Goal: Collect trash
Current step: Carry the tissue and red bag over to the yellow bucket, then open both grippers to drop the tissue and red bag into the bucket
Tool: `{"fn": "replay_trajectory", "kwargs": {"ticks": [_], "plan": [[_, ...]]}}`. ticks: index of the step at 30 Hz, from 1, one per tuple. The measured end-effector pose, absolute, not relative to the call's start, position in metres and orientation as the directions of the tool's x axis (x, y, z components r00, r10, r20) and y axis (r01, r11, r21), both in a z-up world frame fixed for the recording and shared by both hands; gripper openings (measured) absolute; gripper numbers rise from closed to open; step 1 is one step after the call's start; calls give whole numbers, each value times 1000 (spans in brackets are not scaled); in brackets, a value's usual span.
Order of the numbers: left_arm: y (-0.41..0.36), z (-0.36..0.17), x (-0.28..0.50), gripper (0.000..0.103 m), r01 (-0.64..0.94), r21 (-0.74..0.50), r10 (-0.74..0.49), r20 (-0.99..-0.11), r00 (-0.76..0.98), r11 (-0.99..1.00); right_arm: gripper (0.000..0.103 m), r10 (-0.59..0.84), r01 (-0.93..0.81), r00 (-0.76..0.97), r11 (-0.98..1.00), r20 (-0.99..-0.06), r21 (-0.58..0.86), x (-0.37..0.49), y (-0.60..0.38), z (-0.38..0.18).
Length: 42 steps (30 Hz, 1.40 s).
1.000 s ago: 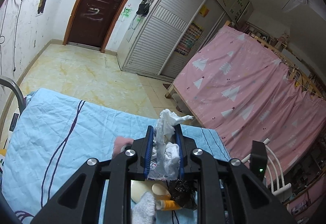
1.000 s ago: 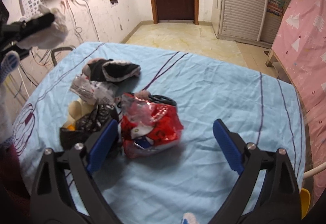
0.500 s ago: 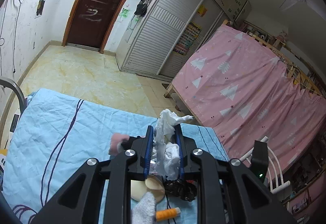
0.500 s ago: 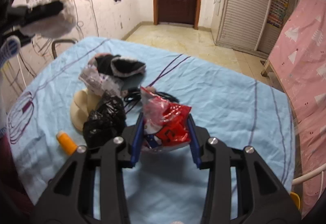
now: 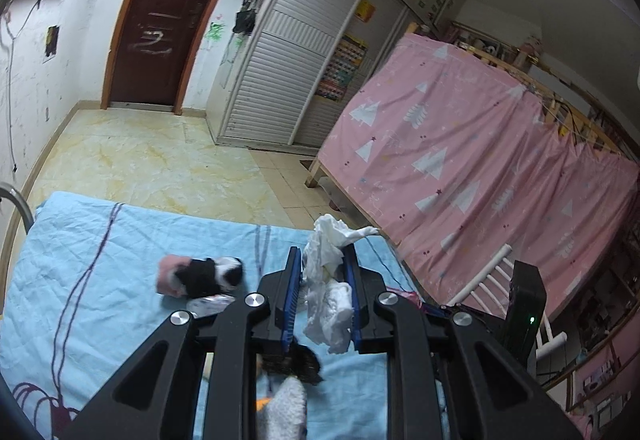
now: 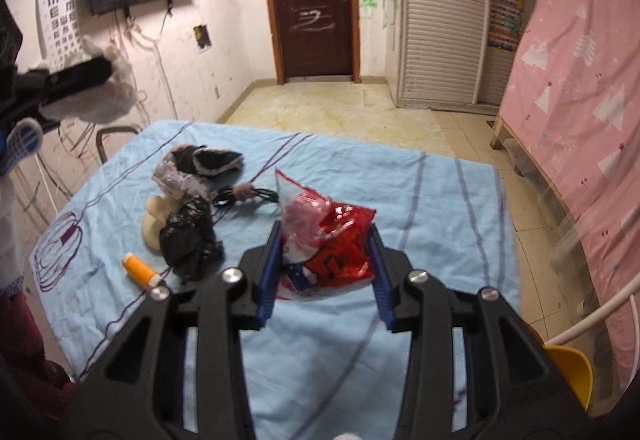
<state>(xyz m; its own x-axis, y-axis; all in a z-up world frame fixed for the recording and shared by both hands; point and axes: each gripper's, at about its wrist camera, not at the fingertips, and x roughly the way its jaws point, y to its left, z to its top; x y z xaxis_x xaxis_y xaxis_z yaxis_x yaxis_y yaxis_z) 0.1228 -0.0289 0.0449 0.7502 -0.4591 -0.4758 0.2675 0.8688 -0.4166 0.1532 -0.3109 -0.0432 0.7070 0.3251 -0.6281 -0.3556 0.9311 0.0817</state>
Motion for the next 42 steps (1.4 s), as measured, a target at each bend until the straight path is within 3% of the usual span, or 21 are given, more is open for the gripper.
{"fn": "replay_trajectory", "kwargs": {"ticks": [20, 38, 40, 42], "plan": [[-209, 63, 100, 12, 506, -304, -586, -519, 622, 807, 39, 181, -88, 827, 977, -532, 196, 92, -473, -41], [-401, 3, 103, 12, 676, -243, -624, -670, 402, 696, 39, 8, 151, 834, 959, -552, 241, 45, -599, -77], [-419, -1, 106, 22, 681, -248, -622, -686, 379, 689, 39, 0, 167, 836, 953, -549, 253, 42, -609, -80], [-434, -4, 107, 51, 687, -245, -615, -700, 362, 684, 40, -2, 174, 836, 949, -548, 262, 41, -613, -81]]}}
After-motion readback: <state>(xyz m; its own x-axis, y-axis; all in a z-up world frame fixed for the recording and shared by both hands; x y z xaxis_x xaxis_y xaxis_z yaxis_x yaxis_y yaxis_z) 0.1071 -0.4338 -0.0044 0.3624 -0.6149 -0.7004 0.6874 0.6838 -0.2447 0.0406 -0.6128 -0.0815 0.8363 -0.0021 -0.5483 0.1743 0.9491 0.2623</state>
